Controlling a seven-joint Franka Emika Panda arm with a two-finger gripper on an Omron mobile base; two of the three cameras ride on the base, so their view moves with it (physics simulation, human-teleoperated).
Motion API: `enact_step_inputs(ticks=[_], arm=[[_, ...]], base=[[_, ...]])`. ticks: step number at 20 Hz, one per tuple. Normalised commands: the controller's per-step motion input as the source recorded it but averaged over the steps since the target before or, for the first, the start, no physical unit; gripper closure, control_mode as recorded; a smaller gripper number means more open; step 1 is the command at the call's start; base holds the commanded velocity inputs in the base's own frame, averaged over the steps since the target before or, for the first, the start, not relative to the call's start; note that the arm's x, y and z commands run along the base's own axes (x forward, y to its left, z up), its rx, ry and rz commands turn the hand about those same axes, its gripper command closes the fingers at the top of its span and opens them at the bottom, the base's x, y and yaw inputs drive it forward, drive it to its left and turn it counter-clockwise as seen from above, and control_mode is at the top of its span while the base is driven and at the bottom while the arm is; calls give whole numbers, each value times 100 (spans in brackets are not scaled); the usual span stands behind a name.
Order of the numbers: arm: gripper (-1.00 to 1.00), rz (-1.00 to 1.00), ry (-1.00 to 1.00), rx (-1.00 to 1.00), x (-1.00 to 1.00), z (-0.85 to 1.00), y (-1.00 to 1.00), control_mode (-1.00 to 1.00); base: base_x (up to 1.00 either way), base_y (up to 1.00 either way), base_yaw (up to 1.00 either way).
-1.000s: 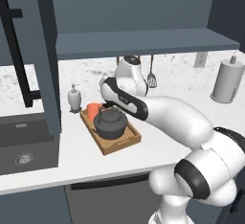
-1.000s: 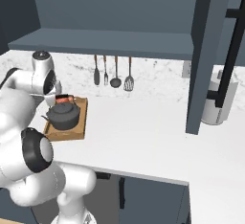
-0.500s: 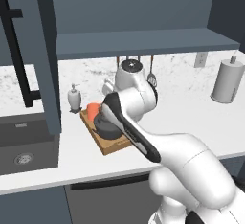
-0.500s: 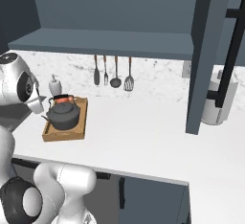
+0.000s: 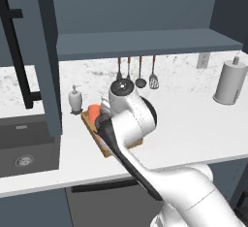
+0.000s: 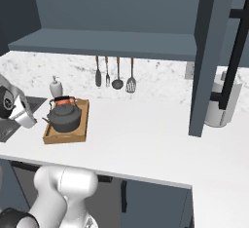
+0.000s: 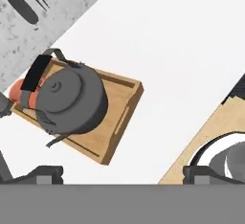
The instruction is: Pick the kettle from the counter and place it on the tray. Then pick the mug from the cabinet and place it on the tray. Then close the cabinet doors.
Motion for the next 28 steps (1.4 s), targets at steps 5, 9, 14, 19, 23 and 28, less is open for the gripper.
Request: enact_step_inputs(ticks=[5, 9, 14, 19, 23, 28], arm=[[-100, 0, -14, -22, -68, 0, 35, -100], [-100, 0, -11, -21, -37, -15, 20, -100], [-100, 1, 0, -24, -10, -23, 11, -100], [-100, 0, -2, -32, -27, -7, 46, -100], [-100, -1, -9, -26, -29, 0, 63, -100], [-100, -8, -12, -17, -27, 13, 72, -100]], base=[[0, 0, 0], [0, 0, 0], [0, 0, 0], [0, 0, 0], [0, 0, 0], [0, 0, 0]])
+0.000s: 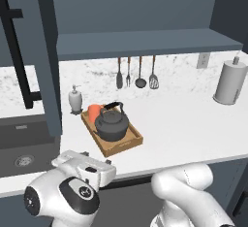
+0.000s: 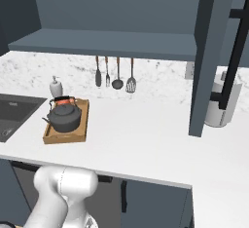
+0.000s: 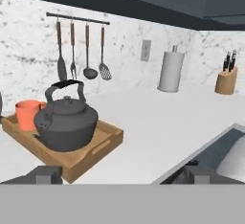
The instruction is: Pick the kettle from the counter and place it on the tray. Then pick the mug from the cabinet and place it on the tray. Then close the cabinet doors.
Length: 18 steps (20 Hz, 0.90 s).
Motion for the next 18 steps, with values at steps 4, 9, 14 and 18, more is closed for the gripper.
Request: enact_step_inputs(ticks=[4, 9, 14, 18], arm=[[-100, -9, -13, -13, -17, 26, 77, -100], [-100, -5, -12, -12, -9, 55, 64, -100], [-100, -8, -3, -14, 0, 55, 71, -100], [-100, -9, -7, -16, 4, 23, 68, -100]], base=[[0, 0, 0], [0, 0, 0], [0, 0, 0], [0, 0, 0]])
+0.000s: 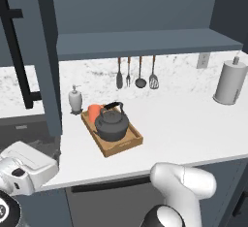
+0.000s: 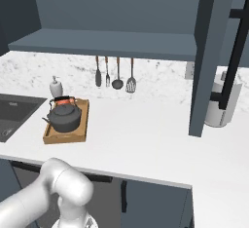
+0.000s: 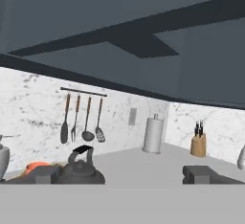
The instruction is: Pick the kettle from the counter and place it on the tray. Then pick the mug from the cabinet and place it on the tray. Then close the cabinet doors.
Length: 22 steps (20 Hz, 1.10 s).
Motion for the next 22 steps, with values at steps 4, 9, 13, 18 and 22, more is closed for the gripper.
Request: enact_step_inputs(ticks=[4, 9, 13, 18, 22], arm=[[-100, -11, -3, -12, 19, 27, 42, -100], [-100, -1, -3, -1, 0, 3, 4, -100], [-100, 0, 0, 0, 16, 30, 2, -100], [-100, 0, 0, 0, 27, 40, 2, -100], [-100, 0, 0, 0, 18, 33, 0, -100]], base=[[0, 0, 0], [0, 0, 0], [0, 0, 0], [0, 0, 0], [0, 0, 0]])
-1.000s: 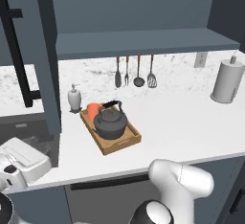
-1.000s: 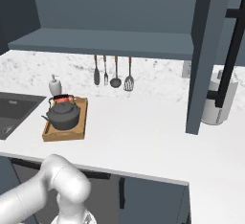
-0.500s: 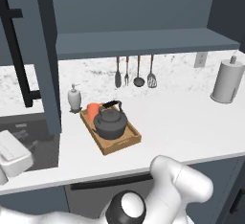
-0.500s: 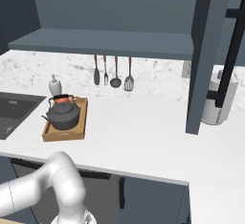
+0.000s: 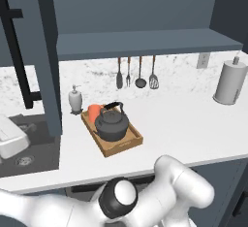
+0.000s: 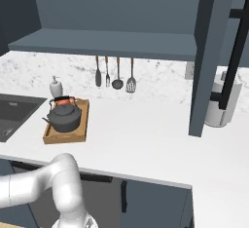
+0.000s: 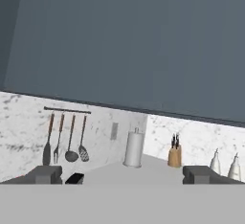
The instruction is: Pick the kettle from the counter and place it on the tray. Then pick the mug from the cabinet and place it on the tray. Then close the cabinet doors.
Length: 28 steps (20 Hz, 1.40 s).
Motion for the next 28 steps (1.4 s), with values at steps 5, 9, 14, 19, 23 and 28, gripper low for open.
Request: enact_step_inputs(ticks=[5, 9, 14, 19, 23, 28], arm=[[-100, 0, 0, 0, 3, 45, -8, -100], [-100, -2, -1, 0, 0, 42, -28, -100], [-100, -5, -2, 0, -6, 27, -54, -100], [-100, -5, -12, 2, -26, 4, -89, -100], [-100, -2, -25, 5, -42, 0, -100, -100], [-100, 0, -28, 1, -23, 2, -100, -100]], base=[[0, 0, 0], [0, 0, 0], [0, 0, 0], [0, 0, 0], [0, 0, 0], [0, 0, 0]])
